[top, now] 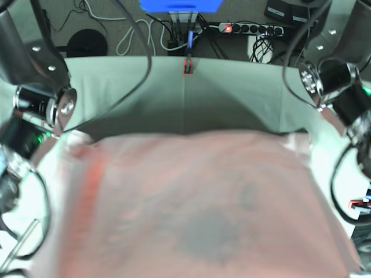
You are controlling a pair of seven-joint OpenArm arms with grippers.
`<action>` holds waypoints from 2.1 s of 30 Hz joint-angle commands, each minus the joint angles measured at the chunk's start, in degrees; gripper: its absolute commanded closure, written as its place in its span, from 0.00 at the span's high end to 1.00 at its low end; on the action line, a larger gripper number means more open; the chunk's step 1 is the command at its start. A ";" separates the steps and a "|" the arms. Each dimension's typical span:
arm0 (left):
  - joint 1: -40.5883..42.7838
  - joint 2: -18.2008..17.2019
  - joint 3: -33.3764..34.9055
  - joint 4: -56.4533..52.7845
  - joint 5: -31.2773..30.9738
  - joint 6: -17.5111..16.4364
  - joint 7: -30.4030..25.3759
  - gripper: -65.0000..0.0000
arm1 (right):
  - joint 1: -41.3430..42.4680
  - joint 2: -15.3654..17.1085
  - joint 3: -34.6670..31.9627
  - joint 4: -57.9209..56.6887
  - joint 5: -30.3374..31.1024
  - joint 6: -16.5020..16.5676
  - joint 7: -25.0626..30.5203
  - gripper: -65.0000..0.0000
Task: Layout the t-shirt on the table in an organized manner, then fold the t-shirt properly
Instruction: 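Lift the shirt with both grippers and shake it out in the air, then lay the lifted shirt down on the table with both grippers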
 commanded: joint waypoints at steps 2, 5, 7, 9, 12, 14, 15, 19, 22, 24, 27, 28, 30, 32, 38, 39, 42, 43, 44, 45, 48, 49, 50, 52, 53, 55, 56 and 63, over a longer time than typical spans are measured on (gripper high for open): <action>-1.81 -0.78 -0.15 -4.67 0.35 0.36 -4.42 0.00 | 2.82 0.59 -0.27 -4.49 0.58 -0.64 5.23 0.00; -2.34 -0.96 -0.15 -14.34 0.35 0.36 -8.29 0.00 | 5.02 1.47 -2.29 -13.45 0.40 -0.64 8.14 0.00; -3.66 -0.96 -0.06 -19.70 0.35 0.36 -11.81 0.01 | 6.78 1.82 -3.35 -19.43 0.40 -0.64 9.10 0.00; -4.98 -0.96 -0.06 -24.45 0.35 0.36 -13.39 0.01 | 8.80 2.00 -4.84 -24.88 0.40 -0.64 9.28 0.00; -8.23 -1.13 0.11 -32.36 0.35 0.36 -13.48 0.03 | 12.14 3.76 -7.92 -32.79 0.40 -0.64 9.37 0.03; -10.87 -1.40 0.03 -37.63 0.35 0.36 -13.48 0.14 | 14.69 4.55 -11.09 -37.10 0.32 -0.64 9.37 0.15; -11.83 -2.10 0.03 -39.65 0.35 0.36 -13.39 0.22 | 15.30 4.72 -12.23 -38.51 -0.12 -0.64 9.28 0.21; -14.82 -3.51 0.03 -46.86 -0.17 0.27 -13.74 0.43 | 15.57 4.99 -13.02 -39.21 -2.15 -0.64 9.45 0.48; -15.00 -3.51 -0.06 -47.65 -0.26 -0.08 -14.27 0.44 | 15.13 4.90 -12.93 -39.21 -2.67 -0.64 9.45 0.59; -14.74 -3.51 -0.06 -45.90 -0.26 -0.08 -14.88 0.44 | 13.37 4.99 -12.93 -38.95 -2.67 -0.64 9.37 0.62; -10.87 -3.33 -0.15 -40.89 -0.26 -0.08 -14.62 0.44 | 9.50 6.22 -12.93 -35.08 -2.76 -0.64 9.10 0.62; -9.11 -3.24 -0.15 -38.69 -0.26 -0.08 -14.18 0.44 | 7.48 6.39 -12.93 -33.14 -2.85 -0.64 9.10 0.62; -4.71 -3.16 -0.15 -34.38 -0.26 0.09 -13.30 0.44 | 3.61 6.48 -12.93 -28.31 -2.85 -0.64 8.93 0.62; -0.67 -3.07 -0.15 -29.98 -0.26 0.18 -12.33 0.44 | -0.87 7.01 -12.84 -23.21 -2.94 -0.64 8.84 0.62; 16.91 -1.75 -2.96 -14.78 -4.39 0.18 -10.49 0.45 | -16.96 6.83 -10.38 -7.47 -2.85 -0.73 8.84 0.62; 19.55 -0.78 -4.19 -13.11 -5.62 0.18 -10.40 0.47 | -18.98 5.69 -9.06 -5.98 -2.85 -0.73 8.84 0.62; 26.67 1.59 -6.83 -9.41 -7.73 0.18 -10.31 0.56 | -24.61 1.65 -3.00 -1.23 -2.85 -0.73 8.84 0.62; 29.13 2.29 -7.36 -8.45 -8.00 0.01 -10.40 0.60 | -26.72 0.06 -1.15 0.26 -2.85 -0.73 8.84 0.62; 31.33 2.91 -7.62 -7.83 -8.00 -0.08 -10.75 0.64 | -28.92 -1.17 0.78 1.93 -2.85 -0.73 8.84 0.62; 33.09 3.61 -7.89 -7.65 -8.00 -0.17 -10.84 0.67 | -30.94 -2.31 2.63 3.51 -2.85 -0.73 8.84 0.62; 35.64 4.14 -7.62 -8.71 -7.65 -0.17 -11.02 0.72 | -36.56 -5.12 5.27 6.86 -2.67 -0.64 8.93 0.62; 35.73 4.14 -7.53 -9.41 -7.65 -0.17 -11.37 0.72 | -38.23 -5.65 5.88 7.65 -2.67 -0.64 8.93 0.62; 35.73 4.14 -7.53 -10.56 -7.56 -0.17 -12.25 0.72 | -39.82 -5.91 6.23 8.35 -2.67 -0.64 8.93 0.62; 35.46 4.14 -7.45 -13.46 -7.56 -0.17 -15.24 0.72 | -42.63 -6.71 6.50 9.67 -2.67 -0.64 8.93 0.62; 34.67 4.14 -7.45 -15.48 -7.47 -0.17 -17.08 0.72 | -44.30 -6.97 6.50 10.46 -2.67 -0.64 8.93 0.62; 33.18 3.88 -7.27 -19.87 -7.47 -0.17 -19.10 0.72 | -47.47 -7.06 6.50 12.04 -2.59 -0.64 9.01 0.62; 32.30 3.70 -6.74 -22.07 -7.47 -0.26 -19.72 0.72 | -48.70 -7.06 6.50 12.57 -2.59 -0.64 9.10 0.62; 26.23 2.21 0.03 -33.85 -7.47 -0.26 -24.64 0.67 | -55.29 -7.06 6.58 15.73 -2.59 -0.64 9.28 0.62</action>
